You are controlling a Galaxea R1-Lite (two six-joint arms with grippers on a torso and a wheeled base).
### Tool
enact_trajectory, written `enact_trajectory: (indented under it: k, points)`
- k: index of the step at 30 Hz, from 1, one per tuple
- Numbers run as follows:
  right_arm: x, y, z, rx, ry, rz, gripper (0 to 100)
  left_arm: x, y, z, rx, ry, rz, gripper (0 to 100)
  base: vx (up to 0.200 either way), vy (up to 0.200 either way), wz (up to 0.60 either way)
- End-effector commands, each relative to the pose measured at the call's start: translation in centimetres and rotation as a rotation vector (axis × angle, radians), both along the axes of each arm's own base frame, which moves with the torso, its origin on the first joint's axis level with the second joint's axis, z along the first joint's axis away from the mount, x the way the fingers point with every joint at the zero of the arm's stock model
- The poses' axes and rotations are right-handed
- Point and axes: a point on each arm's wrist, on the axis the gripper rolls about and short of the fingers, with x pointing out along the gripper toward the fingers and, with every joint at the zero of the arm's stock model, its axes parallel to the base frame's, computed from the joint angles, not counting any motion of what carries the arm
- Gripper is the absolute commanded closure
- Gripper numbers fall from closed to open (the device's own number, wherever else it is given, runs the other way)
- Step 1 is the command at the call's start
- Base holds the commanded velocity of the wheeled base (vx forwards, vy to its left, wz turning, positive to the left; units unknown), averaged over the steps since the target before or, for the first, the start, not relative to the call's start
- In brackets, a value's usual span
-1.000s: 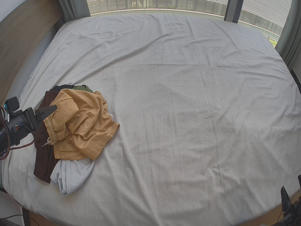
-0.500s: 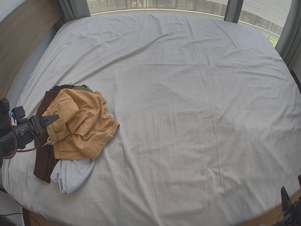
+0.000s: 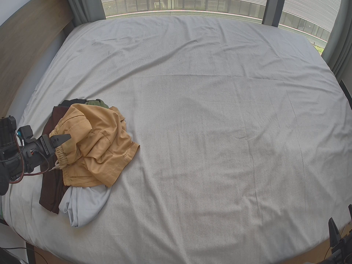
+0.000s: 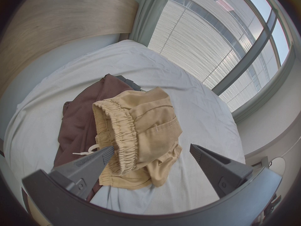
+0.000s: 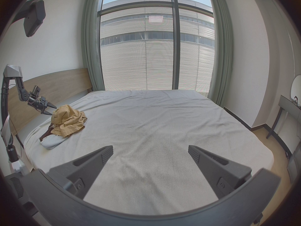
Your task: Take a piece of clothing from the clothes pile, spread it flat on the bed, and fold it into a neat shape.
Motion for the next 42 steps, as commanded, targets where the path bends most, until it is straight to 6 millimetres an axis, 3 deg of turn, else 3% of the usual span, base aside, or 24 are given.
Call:
enact_trajectory:
  k: [1,10,25,42]
  points:
    - [0.0,0.0,-0.5,0.0,0.001,0.0,0,0.5,-0.3,0.3,-0.026,-0.018,-0.005,0,0.0,0.0,0.0]
    - [0.0,0.0,-0.5,0.0,0.001,0.0,0,1.8,-1.7,1.6,-0.138,-0.104,-0.021,0,0.0,0.0,0.0]
    - [0.0,0.0,-0.5,0.001,0.001,0.0,0,4.5,-2.2,-0.8,-0.124,-0.11,-0.018,0,0.0,0.0,0.0]
    - [0.0,0.0,-0.5,0.0,0.001,0.0,0,5.2,-3.4,-0.6,-0.166,-0.163,-0.034,0,0.0,0.0,0.0]
